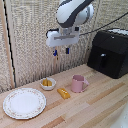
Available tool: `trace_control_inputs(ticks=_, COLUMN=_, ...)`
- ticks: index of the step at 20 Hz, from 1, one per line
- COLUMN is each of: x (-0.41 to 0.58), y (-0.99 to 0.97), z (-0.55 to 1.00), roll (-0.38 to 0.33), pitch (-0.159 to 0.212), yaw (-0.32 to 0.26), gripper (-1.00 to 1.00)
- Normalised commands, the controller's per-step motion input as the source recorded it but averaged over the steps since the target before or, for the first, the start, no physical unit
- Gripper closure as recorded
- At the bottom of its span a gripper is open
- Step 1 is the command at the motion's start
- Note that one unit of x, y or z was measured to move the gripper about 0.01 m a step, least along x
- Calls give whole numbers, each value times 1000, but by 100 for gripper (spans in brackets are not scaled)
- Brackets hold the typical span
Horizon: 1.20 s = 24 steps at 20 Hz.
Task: Carefully navigate your gripper to the air fryer's handle. Confidently seize the handle using your gripper. Gradually bring the handle toward yourself to access the air fryer.
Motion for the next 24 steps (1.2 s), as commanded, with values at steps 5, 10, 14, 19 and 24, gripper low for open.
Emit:
trace_control_inputs(ticks=5, x=33, y=22, z=-14, roll=-133, pitch=3, yaw=-284, gripper=-100)
trace_control_inputs(ticks=10, x=79, y=-42, z=5, roll=-153, pitch=-39, yaw=-257, gripper=-100)
trace_control_inputs(ticks=14, x=169, y=-121, z=53, roll=-206, pitch=-37, yaw=-227, gripper=-100)
trace_control_inputs(ticks=19, x=161, y=-159, z=20, roll=-330, pitch=-29, yaw=-146, gripper=-100)
trace_control_inputs(ticks=24, x=119, y=-174, z=0, roll=-360, pitch=-24, yaw=-141, gripper=-100)
